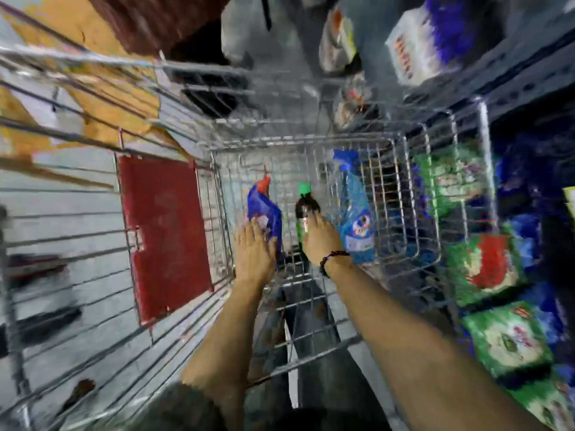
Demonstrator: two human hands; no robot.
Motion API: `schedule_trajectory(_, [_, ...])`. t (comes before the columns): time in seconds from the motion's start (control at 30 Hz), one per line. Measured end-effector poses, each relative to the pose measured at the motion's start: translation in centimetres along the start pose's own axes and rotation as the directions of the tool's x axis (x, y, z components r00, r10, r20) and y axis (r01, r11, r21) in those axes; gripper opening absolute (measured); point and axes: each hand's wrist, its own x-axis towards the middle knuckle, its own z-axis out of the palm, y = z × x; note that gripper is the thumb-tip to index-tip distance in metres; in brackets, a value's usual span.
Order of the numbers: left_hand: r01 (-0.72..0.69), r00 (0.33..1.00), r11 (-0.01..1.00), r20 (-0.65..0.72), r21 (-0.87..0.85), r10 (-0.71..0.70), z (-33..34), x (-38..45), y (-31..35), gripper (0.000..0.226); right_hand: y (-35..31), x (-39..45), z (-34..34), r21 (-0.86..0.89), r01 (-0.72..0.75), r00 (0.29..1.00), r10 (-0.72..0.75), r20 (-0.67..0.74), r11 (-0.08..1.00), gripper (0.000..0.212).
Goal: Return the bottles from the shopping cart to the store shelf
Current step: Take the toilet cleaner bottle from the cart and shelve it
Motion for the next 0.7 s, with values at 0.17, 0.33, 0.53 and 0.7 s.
schedule_trajectory(0.17, [0.251,0.957,0.784,0.026,-0.568,-0.288,1.6,2.9,-2.3,0.049,-3.9,3.2,3.6,0.239,0.031,1.000,-0.030,-0.006,0.971,0.046])
schedule_trajectory(0.33, [0.364,0.917,0.589,0.168,-0.722,-0.361,3.0,6.1,-4.6,0.045,-6.1,5.8,6.7,0.477,-0.143,0.985,0.171,-0.015,0.867,0.049])
schedule_trajectory(0.53, [0.399,0.885,0.452,0.206,-0.798,-0.417,4.1,7.2,-5.4,0.029,-6.4,7.5,8.5,0.546,-0.319,0.943,0.316,0.104,0.774,0.051])
schedule_trajectory(0.7, [0.475,0.834,0.397,0.258,-0.785,-0.488,3.9,6.6,-5.6,0.027,-7.5,7.5,8.3,0.534,-0.364,0.931,0.314,0.185,0.764,0.042])
